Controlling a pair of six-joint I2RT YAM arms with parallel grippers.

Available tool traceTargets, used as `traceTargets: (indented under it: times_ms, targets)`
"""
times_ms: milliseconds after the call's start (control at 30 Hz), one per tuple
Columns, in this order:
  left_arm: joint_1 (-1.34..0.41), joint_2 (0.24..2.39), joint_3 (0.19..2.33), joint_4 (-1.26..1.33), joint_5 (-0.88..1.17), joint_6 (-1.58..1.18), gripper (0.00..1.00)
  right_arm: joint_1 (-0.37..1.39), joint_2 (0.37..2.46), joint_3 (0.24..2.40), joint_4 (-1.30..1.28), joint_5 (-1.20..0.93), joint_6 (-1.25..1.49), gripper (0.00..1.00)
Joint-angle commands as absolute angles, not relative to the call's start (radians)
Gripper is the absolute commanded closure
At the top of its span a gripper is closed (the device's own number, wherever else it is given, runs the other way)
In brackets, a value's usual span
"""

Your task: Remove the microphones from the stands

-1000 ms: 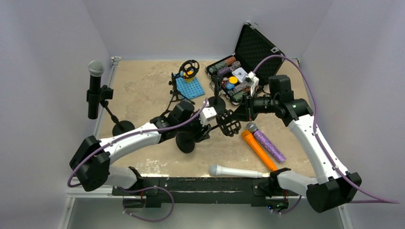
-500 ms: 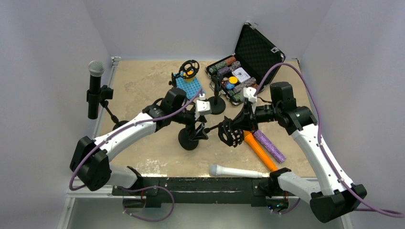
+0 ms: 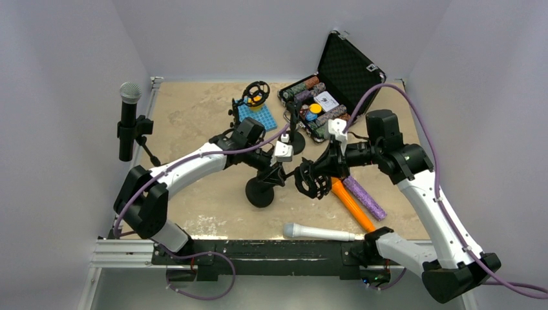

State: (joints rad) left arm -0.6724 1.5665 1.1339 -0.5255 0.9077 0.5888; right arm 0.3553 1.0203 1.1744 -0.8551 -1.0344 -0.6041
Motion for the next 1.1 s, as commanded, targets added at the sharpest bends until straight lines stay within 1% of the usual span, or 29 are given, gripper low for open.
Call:
traceTargets:
  times_ms: [0,67,100,133,167,233,267,333,367,400,500,600,833,1067]
  targets:
    - [-0.718,1.464,1.014,-0.139,0.724,0.264,1.00,0.372,1.033,1.356,-0.676,-0.826,-0.119,1.00]
    - [-0.742,1.455,0.998,0.050,0.544,0.039,1.00,0.374,1.048,1.388,-0.674,-0.717,0.139,1.00]
    - [-0.754,1.468,1.012,0.089,0.466,-0.077,1.00,0.373,1.046,1.390,-0.677,-0.682,0.226,1.00]
    - [-0.763,1.484,1.037,0.109,0.411,-0.162,1.00,0.377,1.043,1.390,-0.688,-0.673,0.262,1.00]
    - [-0.768,1.501,1.049,0.124,0.393,-0.230,1.00,0.390,1.043,1.397,-0.699,-0.661,0.238,1.00]
    - [-0.776,1.522,1.051,0.151,0.400,-0.246,1.00,0.402,1.053,1.419,-0.724,-0.628,0.159,1.00]
    - [-0.776,1.528,1.046,0.155,0.405,-0.233,0.89,0.402,1.060,1.435,-0.738,-0.619,0.104,1.00]
    - [-0.774,1.532,1.038,0.144,0.447,-0.187,0.54,0.401,1.066,1.462,-0.747,-0.618,-0.001,1.00]
    - [-0.772,1.529,1.036,0.132,0.472,-0.171,0.38,0.402,1.065,1.471,-0.747,-0.617,-0.045,1.00]
    - [-0.772,1.523,1.027,0.130,0.496,-0.168,0.28,0.402,1.065,1.474,-0.750,-0.617,-0.086,1.00]
    - [-0.771,1.490,0.988,0.126,0.544,-0.158,0.15,0.402,1.066,1.477,-0.773,-0.627,-0.182,1.00]
    - [-0.761,1.455,0.952,0.059,0.557,-0.105,0.10,0.407,1.052,1.450,-0.799,-0.642,-0.262,1.00]
    - [-0.711,1.360,0.904,-0.104,0.548,-0.030,0.10,0.423,1.066,1.403,-0.851,-0.631,-0.365,1.00]
    - [-0.703,1.316,0.908,-0.139,0.541,-0.037,0.11,0.422,1.118,1.332,-0.797,-0.581,-0.344,1.00]
